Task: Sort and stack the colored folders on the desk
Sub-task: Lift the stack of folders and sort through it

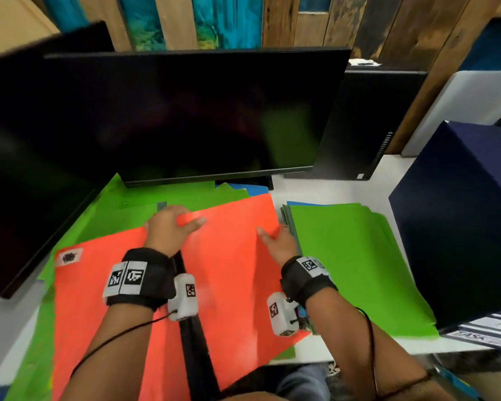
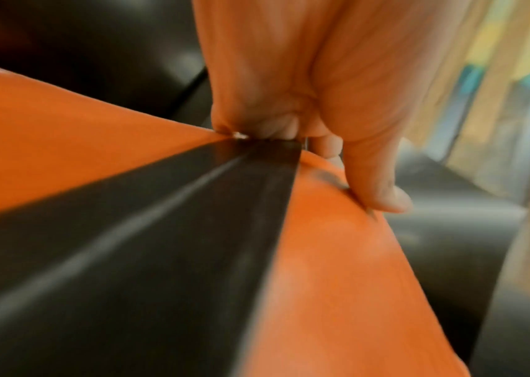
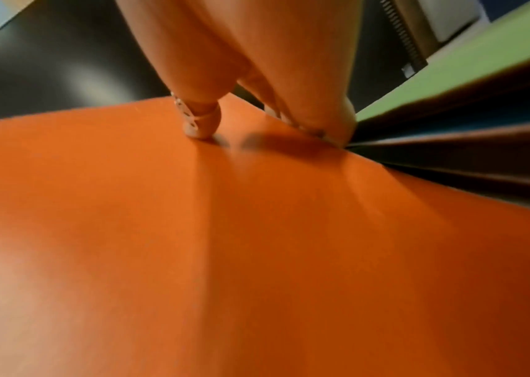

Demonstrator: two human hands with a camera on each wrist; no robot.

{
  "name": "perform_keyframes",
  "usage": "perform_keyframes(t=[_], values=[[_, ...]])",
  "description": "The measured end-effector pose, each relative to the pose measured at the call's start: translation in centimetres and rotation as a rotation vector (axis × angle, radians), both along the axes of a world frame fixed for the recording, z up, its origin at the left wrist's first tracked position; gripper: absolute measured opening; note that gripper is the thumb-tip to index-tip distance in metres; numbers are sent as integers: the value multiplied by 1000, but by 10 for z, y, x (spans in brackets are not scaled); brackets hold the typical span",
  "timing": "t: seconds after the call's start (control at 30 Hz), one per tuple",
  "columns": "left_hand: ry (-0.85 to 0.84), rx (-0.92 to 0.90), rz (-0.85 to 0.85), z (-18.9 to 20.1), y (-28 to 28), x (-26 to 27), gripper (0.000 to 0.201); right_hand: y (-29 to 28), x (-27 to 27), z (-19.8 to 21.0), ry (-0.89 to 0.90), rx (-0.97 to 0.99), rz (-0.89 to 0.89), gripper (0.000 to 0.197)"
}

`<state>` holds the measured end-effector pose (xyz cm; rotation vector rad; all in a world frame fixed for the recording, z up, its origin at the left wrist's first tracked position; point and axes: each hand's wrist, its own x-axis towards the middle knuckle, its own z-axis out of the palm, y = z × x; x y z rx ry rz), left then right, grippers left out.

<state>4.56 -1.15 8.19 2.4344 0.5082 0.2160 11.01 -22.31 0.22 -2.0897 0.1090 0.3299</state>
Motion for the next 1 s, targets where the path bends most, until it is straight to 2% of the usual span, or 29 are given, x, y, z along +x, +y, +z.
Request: perform_keyframes(t=[0.13,0.27,0.33,0.37,0.47,0.5,0.57,0.63,0.67,0.77,0.9,1.0], values=[[-214,99,-219,64,-21,-2,63,-5,8,19,-100,388,-147,32],[-394,213,-283,113,-47,-14,43,-16,13,52,-258,633,-223,10],[-444,215,-293,126,-58,-17,40,-25,17,72,-321,757,-227,11],[-465,183,-292,130,-63,-18,47,-30,19,80,-356,809,-223,16],[-584,8,-261,136,-74,-16,90,-46,23,103,-465,841,-219,62],[-602,-36,-235,136,-76,-15,100,-51,25,107,-496,835,-221,68],[-577,-99,-195,137,-81,-14,107,-59,26,114,-535,812,-235,68],[-563,-155,-238,140,-88,-16,100,-66,25,121,-572,786,-253,67],[-585,-180,-278,144,-92,-19,89,-68,24,125,-578,771,-254,65],[-721,-217,-406,158,-104,-29,53,-73,20,131,-619,707,-215,39],[-897,-320,-393,173,-117,-31,29,-89,17,122,-627,558,-125,55],[-909,-419,-365,177,-121,-16,23,-112,16,114,-563,455,-159,52]])
